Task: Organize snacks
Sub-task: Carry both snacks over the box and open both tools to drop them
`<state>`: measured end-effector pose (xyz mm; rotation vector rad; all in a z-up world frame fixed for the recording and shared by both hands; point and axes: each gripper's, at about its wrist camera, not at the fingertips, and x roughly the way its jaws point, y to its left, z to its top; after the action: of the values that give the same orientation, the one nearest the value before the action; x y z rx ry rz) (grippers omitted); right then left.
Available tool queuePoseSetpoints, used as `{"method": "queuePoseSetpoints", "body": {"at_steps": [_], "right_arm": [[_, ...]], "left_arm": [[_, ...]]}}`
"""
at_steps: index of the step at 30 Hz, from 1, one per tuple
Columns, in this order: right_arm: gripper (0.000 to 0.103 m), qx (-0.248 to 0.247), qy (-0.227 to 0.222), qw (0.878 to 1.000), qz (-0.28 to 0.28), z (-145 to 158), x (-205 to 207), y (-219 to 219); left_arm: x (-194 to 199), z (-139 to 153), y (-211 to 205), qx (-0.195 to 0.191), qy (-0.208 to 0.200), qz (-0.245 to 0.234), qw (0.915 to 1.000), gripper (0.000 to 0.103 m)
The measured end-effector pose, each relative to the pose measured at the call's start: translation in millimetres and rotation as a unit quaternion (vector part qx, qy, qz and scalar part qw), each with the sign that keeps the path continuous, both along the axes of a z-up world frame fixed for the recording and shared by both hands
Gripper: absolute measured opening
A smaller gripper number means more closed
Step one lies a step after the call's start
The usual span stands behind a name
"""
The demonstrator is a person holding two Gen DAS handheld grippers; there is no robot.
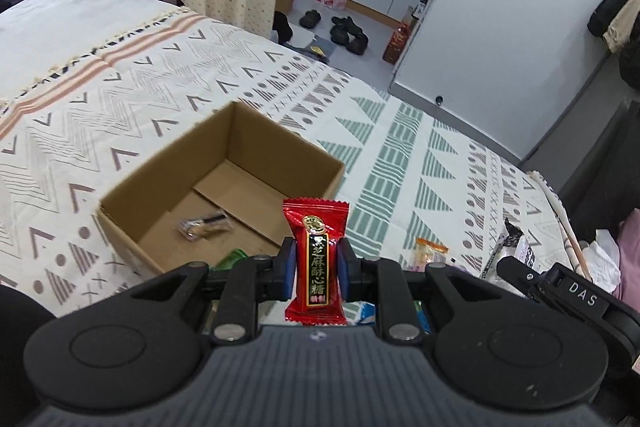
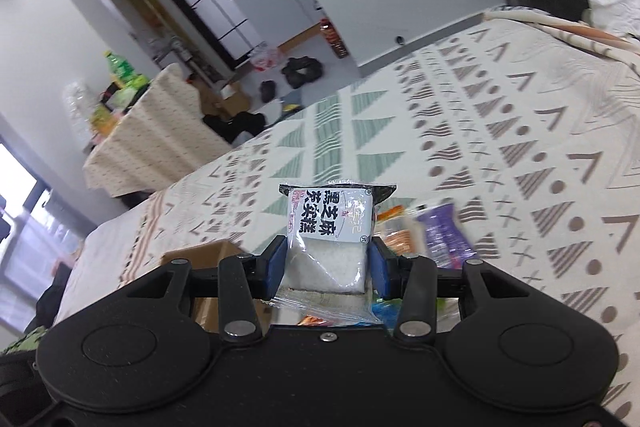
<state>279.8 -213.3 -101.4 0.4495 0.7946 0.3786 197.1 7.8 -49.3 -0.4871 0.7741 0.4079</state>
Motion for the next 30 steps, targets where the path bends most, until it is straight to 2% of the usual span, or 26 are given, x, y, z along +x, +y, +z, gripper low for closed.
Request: {"method": "queuePoseSetpoints", "body": {"at_steps": [10,14,22,30], "right_arm": [[0.043,0.006,-0.021,0.999,0.049,16.4,-17.8,35.4],[0.043,0.012,-0.018,0.998,0.066,14.5,-26.1,49.5],[0.043,0.016,-0.036,0.996,0.085,21.9,-40.2,78.5],[0.043,0.005,-0.022,0.994,0.102,4.1,-39.2,103.6]], "left_arm": [[-15.5,9.2,30.9,-0.001,-0.007,0.024,0.9997,0.020],[-19.2,10.4,44.2,-0.003,-0.009,0.029,0.9995,0.020],[-19.3,1.4,71.1,-0.019,-0.008,0.029,0.9994,0.020],[-16.9,-15.2,98.0,-0.040,0.003,0.034,0.9986,0.020]]}}
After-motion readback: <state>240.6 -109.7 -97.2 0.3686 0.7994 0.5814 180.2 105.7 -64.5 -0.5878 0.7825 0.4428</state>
